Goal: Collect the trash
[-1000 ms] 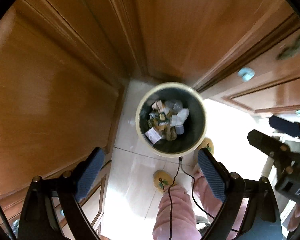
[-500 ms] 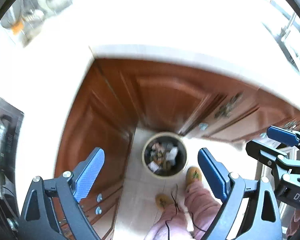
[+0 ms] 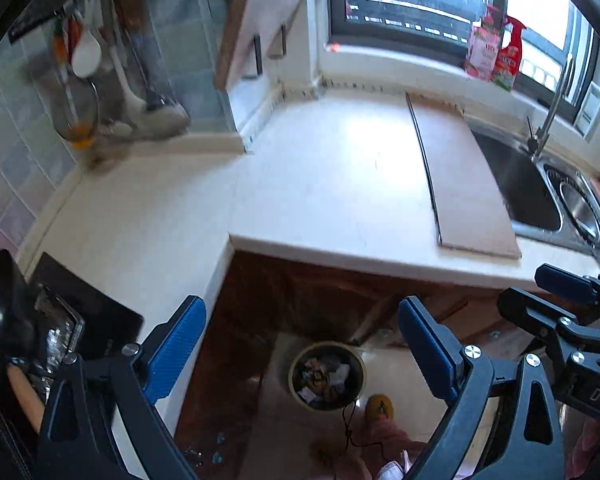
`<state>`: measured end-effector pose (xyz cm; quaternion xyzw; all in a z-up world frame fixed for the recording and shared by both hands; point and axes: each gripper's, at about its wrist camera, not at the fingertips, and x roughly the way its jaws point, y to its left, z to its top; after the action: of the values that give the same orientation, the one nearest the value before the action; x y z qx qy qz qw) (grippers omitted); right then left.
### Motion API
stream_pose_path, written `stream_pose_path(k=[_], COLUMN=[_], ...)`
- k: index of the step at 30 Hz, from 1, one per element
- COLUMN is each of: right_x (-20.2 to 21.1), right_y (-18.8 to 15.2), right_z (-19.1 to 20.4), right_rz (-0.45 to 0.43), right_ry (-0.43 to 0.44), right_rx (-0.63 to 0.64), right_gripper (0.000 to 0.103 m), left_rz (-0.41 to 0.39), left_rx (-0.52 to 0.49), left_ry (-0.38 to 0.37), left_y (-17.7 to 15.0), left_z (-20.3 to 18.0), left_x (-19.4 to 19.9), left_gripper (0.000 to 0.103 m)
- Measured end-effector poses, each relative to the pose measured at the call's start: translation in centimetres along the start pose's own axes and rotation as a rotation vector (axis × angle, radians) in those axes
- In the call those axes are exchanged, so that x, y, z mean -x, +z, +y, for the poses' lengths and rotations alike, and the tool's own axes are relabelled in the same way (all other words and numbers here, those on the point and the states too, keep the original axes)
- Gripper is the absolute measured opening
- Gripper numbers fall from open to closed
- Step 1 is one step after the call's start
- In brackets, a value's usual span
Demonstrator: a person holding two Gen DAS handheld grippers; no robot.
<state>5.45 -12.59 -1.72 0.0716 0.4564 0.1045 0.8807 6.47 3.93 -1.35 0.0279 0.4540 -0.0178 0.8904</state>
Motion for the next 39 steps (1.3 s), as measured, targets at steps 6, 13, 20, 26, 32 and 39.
stream_pose_path(k=[6, 13, 20, 26, 32, 39], right_x=[2.1, 3.4, 3.6, 3.2, 3.0, 3.1], right_y=[0.9, 1.9, 2.9, 3.7, 4.0, 4.4], right_z=[0.4, 0.5, 0.8, 0.7, 0.5, 0.3], right_rz=[-0.064, -0.09, -0.101, -0.099, -0.099, -0.107], right_ry=[-0.012, -0.009, -0.003, 0.0, 0.002, 0.0], right_rx=[-0.008, -0.007, 0.009, 0.001, 0.002, -0.004], right_gripper=[0.067, 0.067, 0.067, 0.067, 0.067, 0.067], left_rz=[-0.059, -0.11, -0.123, -0.124, -0.121, -0.132], left_rx=[0.031, 0.041, 0.042, 0.034, 0.036, 0.028], left_ry=[-0.002, -0.006, -0.005, 0.008, 0.004, 0.004], left_y=[1.4, 2.6, 3.4, 3.9, 4.5, 4.8], left_z=[0.2, -0.1, -0.4, -0.4, -0.5, -0.9], left_x=[2.6, 4.9, 5.1, 4.6, 4.1, 4.0], left_gripper=[0.096, 0.096, 0.096, 0.097, 0.097, 0.097])
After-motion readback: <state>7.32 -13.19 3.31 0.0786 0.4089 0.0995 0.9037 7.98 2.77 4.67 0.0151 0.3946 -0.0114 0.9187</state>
